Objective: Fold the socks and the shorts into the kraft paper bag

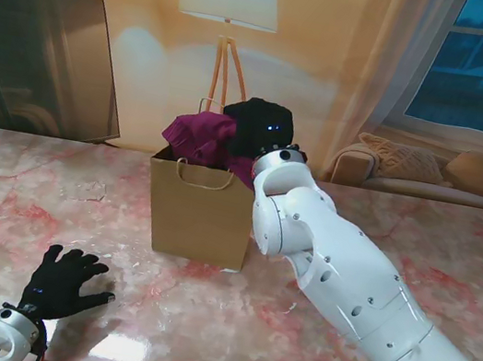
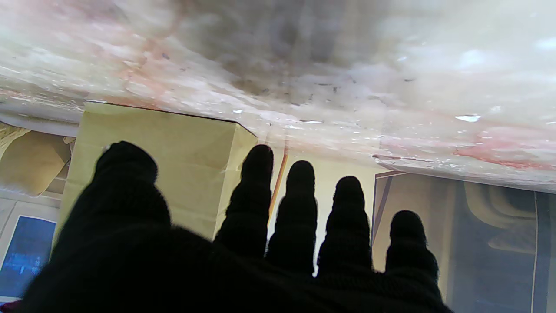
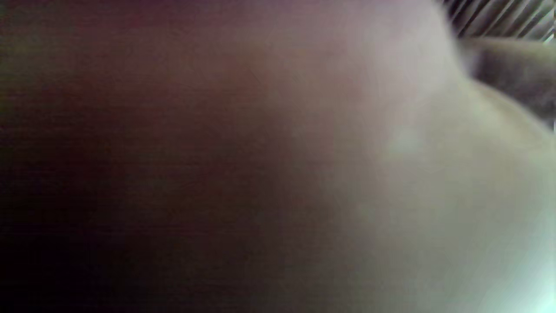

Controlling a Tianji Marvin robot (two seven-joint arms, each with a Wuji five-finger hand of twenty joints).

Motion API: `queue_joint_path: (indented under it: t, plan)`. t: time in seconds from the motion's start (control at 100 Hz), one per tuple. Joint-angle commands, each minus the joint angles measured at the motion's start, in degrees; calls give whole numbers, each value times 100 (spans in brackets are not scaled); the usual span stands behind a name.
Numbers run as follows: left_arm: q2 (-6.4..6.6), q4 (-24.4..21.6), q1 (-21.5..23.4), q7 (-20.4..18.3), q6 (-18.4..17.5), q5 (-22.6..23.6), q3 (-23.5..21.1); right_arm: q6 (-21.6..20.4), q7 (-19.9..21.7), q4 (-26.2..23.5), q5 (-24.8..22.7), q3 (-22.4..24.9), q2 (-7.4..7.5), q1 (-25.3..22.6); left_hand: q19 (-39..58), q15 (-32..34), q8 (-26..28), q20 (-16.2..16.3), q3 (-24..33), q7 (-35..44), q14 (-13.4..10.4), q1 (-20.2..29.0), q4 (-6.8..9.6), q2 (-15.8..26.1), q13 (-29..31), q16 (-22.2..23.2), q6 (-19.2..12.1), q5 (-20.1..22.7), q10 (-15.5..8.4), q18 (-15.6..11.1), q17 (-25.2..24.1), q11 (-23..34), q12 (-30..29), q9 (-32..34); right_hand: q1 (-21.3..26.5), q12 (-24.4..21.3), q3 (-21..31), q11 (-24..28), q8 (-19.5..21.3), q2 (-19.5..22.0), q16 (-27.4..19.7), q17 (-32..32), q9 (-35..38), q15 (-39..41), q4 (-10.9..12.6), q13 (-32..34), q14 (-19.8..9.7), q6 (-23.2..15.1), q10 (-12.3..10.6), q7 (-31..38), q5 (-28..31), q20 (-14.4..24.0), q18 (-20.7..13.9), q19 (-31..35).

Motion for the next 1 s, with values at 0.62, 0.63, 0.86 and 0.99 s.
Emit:
queue_joint_path:
  t: [0.62, 0.63, 0.86, 0.99]
  plan:
    - [-7, -4, 50, -28, -88, -42, -52, 540, -958, 510, -52, -500, -304, 214, -317, -178, 60, 64, -224, 79, -87, 209, 358, 182, -128, -59, -193, 217, 67, -67, -104, -131, -86, -61, -735, -1365, 1010, 234, 2398, -1177, -252, 385, -338, -419, 1139, 351, -225, 1083, -170, -1006, -746, 107, -287, 230]
    - [-7, -3, 50, -28, -89, -42, -53, 544, -955, 512, -57, -506, -304, 218, -320, -177, 62, 65, -225, 84, -77, 212, 358, 176, -126, -59, -196, 227, 74, -65, -103, -131, -86, -60, -772, -1351, 1001, 267, 2406, -1203, -241, 341, -410, -422, 1157, 298, -233, 1090, -180, -1018, -798, 115, -291, 213]
    - [-7, 22, 47, -18, -120, -51, -60, 600, -768, 515, -258, -649, -255, 287, -395, -183, 97, 85, -231, 149, -91, 224, 362, 178, -137, -65, -266, 308, 62, -70, -106, -134, -92, -61, -1315, -1377, 874, 18, 2107, -1464, -142, -454, -1417, -667, 1089, -669, -223, 1321, -189, -1701, -1551, 326, -298, -170]
    - [-6, 23, 50, -32, -131, -55, -67, 535, -884, 601, -295, -688, -273, 302, -441, -187, 123, 94, -239, 200, -97, 225, 362, 175, -146, -67, -322, 369, 55, -78, -113, -136, -94, -63, -675, -1275, 912, 223, 2789, -983, -171, -367, -727, -691, 1109, -422, -209, 363, -402, -673, -940, 522, -196, -323]
